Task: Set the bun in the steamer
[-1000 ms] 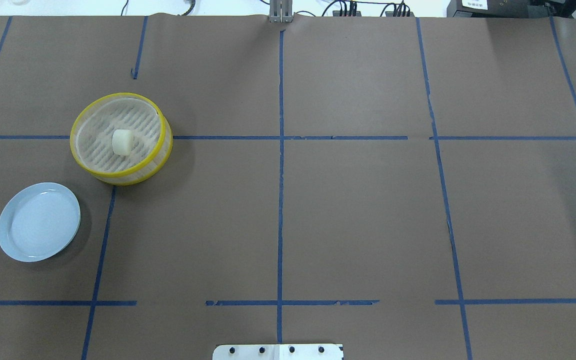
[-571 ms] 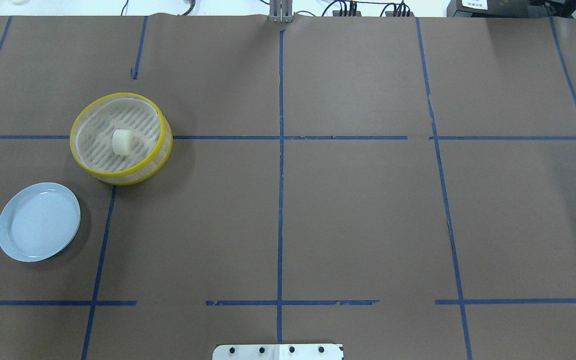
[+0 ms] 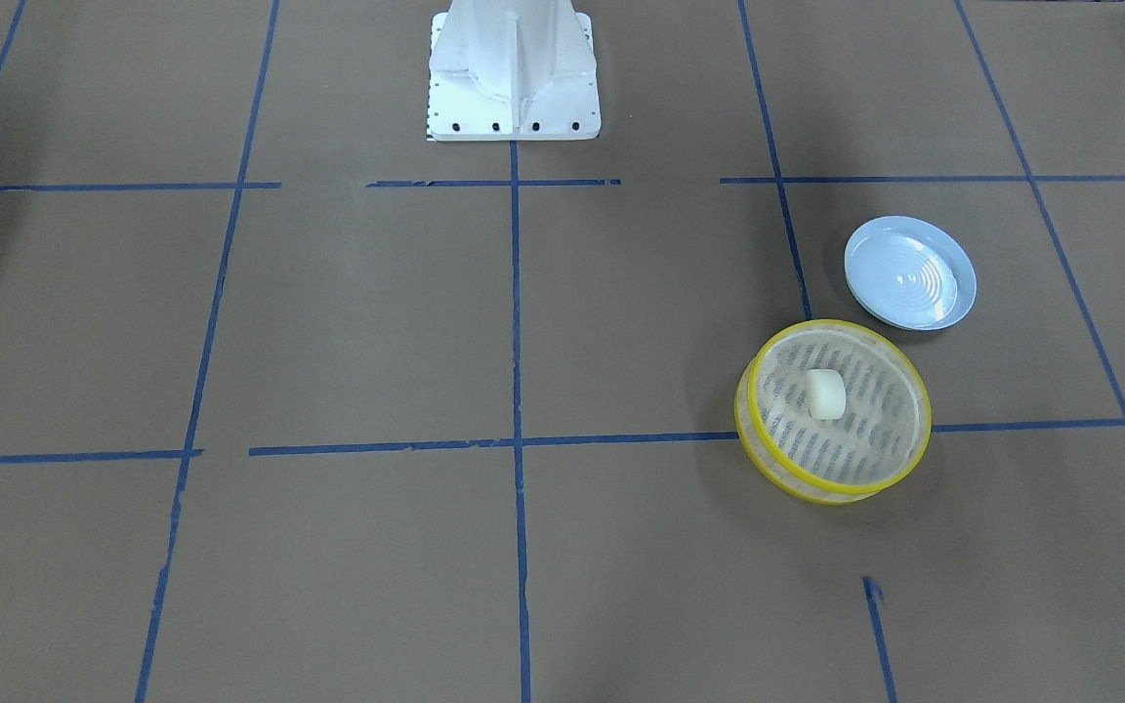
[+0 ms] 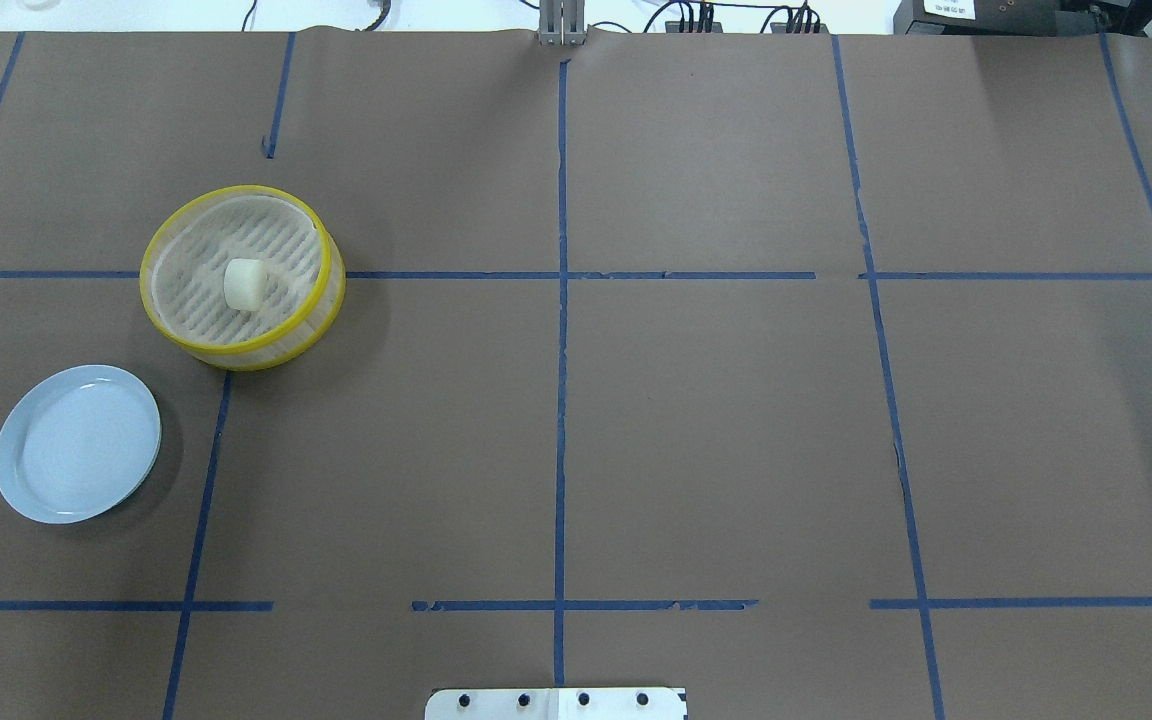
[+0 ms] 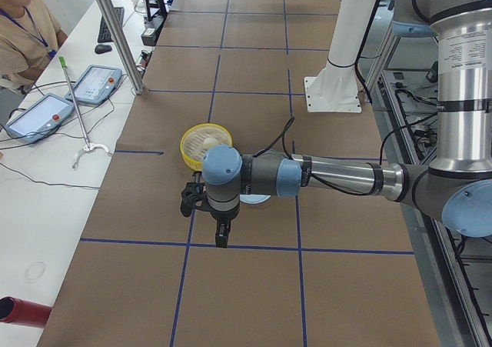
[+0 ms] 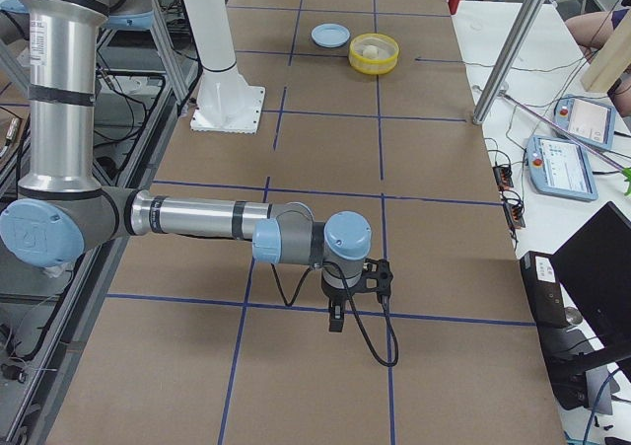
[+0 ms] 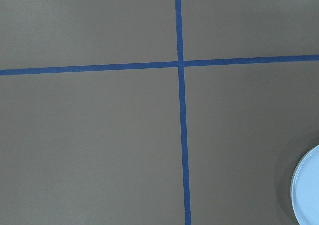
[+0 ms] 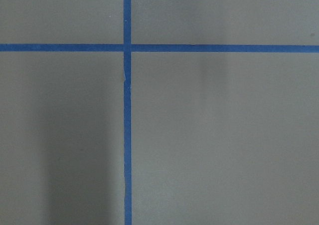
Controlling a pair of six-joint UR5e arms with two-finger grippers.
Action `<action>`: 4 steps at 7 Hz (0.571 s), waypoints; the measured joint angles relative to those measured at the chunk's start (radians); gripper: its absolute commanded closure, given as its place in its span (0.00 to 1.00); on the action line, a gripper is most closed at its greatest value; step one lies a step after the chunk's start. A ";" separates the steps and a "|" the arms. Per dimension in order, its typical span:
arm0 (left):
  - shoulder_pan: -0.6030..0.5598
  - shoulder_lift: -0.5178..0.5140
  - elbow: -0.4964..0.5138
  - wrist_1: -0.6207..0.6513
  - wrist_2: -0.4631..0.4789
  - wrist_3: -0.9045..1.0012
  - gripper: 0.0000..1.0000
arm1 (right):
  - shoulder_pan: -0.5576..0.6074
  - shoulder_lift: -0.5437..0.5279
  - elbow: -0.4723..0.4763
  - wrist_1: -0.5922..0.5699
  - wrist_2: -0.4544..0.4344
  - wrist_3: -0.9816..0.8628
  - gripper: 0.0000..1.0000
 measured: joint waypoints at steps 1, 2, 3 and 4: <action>-0.001 0.001 0.003 0.000 -0.001 0.000 0.00 | 0.000 0.000 0.000 0.000 0.000 0.000 0.00; -0.001 0.001 0.006 0.000 -0.001 0.001 0.00 | 0.000 0.000 0.000 0.000 0.000 0.000 0.00; -0.001 0.002 0.008 0.000 -0.001 0.001 0.00 | 0.000 0.000 0.000 0.000 0.000 0.000 0.00; -0.001 0.002 0.014 0.000 0.000 0.002 0.00 | 0.000 0.000 0.000 0.000 0.000 0.000 0.00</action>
